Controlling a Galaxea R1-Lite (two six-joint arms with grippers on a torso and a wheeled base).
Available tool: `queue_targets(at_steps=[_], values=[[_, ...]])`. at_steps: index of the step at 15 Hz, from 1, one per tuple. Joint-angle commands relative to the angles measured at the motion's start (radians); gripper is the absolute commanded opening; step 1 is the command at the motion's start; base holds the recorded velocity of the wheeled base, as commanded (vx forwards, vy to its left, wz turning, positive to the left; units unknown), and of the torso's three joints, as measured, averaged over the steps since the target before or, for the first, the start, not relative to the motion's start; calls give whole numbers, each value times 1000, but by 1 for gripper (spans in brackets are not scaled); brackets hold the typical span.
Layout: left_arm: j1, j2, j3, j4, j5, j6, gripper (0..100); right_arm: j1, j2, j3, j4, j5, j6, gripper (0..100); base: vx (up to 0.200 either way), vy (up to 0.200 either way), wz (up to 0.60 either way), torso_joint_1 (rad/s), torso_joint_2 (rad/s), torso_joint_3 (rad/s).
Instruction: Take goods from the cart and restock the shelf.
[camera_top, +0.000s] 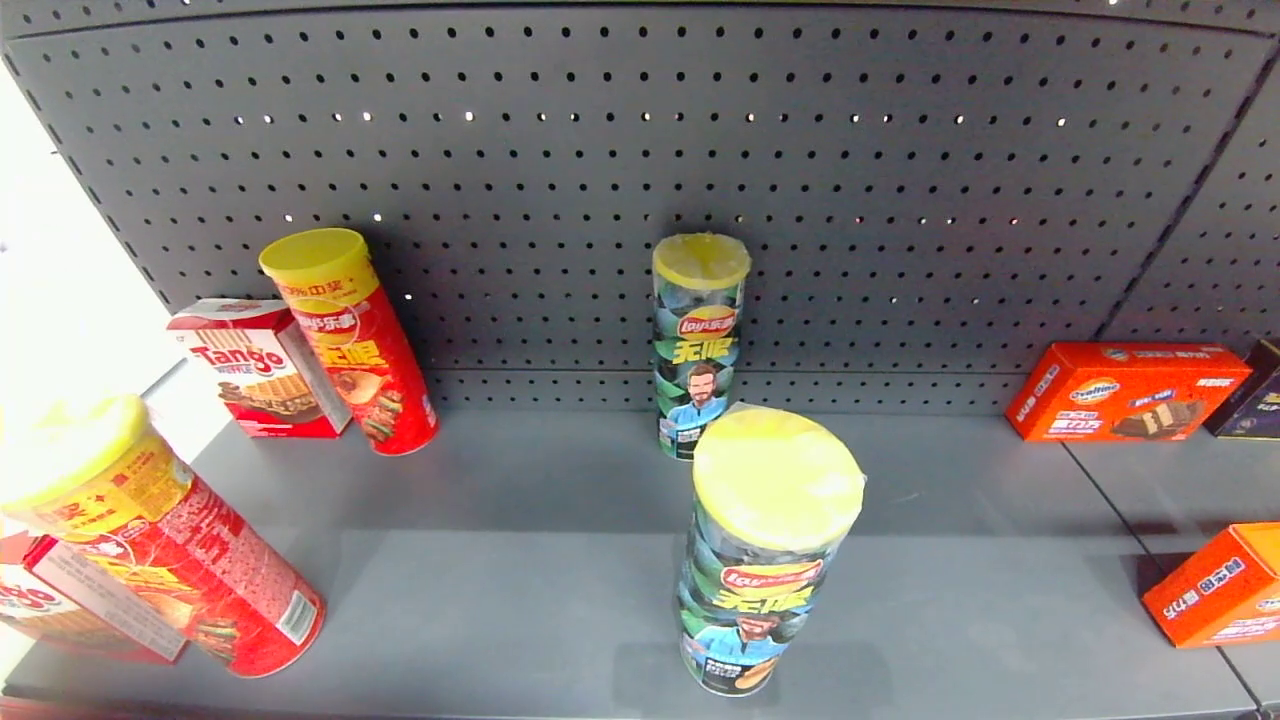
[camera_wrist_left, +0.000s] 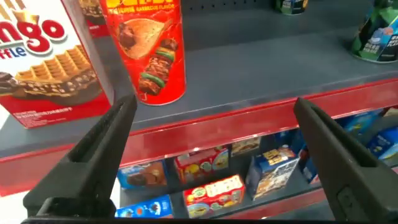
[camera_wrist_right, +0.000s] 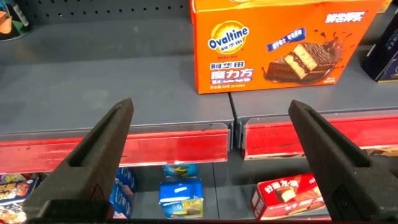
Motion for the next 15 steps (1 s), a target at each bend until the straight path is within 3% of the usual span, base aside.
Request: queue_targets(at_steps=[1,2,3,4,5,6,7,8,10,14,15], values=[[0,-1,0,-1,-4,-30,100,0,1,0,0,0,0,100,0,0,0,0,0,0],[0,-1,0,-1,2,-25,100,0,1,0,0,0,-2,100,0,0,0,0,0,0],[1,-1,0,1,96,-48,100,0,1,0,0,0,0,100,0,0,0,0,0,0],[1,-1,0,10,211,-47,100,0,1,0,0,0,0,100,0,0,0,0,0,0],[3,0,-10,59,288,-44,100,0,1,0,0,0,0,100,0,0,0,0,0,0],[1,0,-30,98,286,-39,100,0,0,0,0,0,0,100,0,0,0,0,0,0],[0,0,-29,102,259,-10,100,0,1,0,0,0,0,100,0,0,0,0,0,0],[1,-1,-13,98,176,38,100,0,1,0,0,0,0,100,0,0,0,0,0,0],[0,-1,-7,91,91,107,100,0,1,0,0,0,-2,100,0,0,0,0,0,0],[1,-1,-6,90,96,97,100,-2,1,-5,12,92,-31,100,0,0,0,0,0,0],[1,-1,-6,90,96,97,100,3,61,-95,10,85,-34,100,0,0,0,0,0,0]])
